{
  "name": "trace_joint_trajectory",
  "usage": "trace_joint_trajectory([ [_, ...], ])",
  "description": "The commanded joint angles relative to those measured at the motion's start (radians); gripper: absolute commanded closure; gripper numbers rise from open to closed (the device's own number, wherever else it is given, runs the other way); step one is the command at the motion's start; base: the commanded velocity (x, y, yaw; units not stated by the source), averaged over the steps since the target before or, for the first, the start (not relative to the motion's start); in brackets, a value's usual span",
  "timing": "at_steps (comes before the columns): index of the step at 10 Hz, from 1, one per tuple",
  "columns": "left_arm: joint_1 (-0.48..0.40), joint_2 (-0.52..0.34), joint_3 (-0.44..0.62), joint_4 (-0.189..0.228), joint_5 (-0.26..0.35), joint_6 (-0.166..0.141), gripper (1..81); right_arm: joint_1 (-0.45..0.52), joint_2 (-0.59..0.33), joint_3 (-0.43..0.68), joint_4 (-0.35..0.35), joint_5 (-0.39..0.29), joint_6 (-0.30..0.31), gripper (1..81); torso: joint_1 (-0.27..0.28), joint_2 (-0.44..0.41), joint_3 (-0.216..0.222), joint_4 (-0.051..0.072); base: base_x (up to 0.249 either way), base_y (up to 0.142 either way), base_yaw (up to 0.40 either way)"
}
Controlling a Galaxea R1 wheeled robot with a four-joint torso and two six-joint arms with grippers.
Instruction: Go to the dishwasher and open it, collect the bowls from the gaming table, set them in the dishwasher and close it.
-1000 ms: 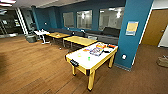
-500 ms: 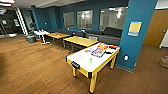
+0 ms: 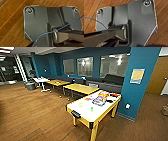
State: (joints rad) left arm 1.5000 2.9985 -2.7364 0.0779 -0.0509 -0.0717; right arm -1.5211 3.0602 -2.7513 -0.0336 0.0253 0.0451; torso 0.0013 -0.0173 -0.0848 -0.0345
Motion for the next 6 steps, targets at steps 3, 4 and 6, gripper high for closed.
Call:
trace_joint_trajectory([
  [3,-0.04,-0.004,-0.002,0.003,0.052,0.007,1.0,0.044,0.001,0.0,0.004,-0.056,-0.002,1.0,0.0,0.0,0.0,0.0,0.147,0.0,0.0],
  [4,-0.04,-0.004,-0.002,0.003,0.052,0.007,1.0,0.046,0.001,0.0,0.004,-0.056,-0.002,1.0,0.0,0.0,0.0,0.0,0.148,0.0,0.0],
  [6,-0.04,-0.004,-0.002,0.003,0.052,0.006,1.0,0.046,0.001,0.0,0.004,-0.056,-0.002,1.0,0.0,0.0,0.0,0.0,0.149,0.0,0.0],
])
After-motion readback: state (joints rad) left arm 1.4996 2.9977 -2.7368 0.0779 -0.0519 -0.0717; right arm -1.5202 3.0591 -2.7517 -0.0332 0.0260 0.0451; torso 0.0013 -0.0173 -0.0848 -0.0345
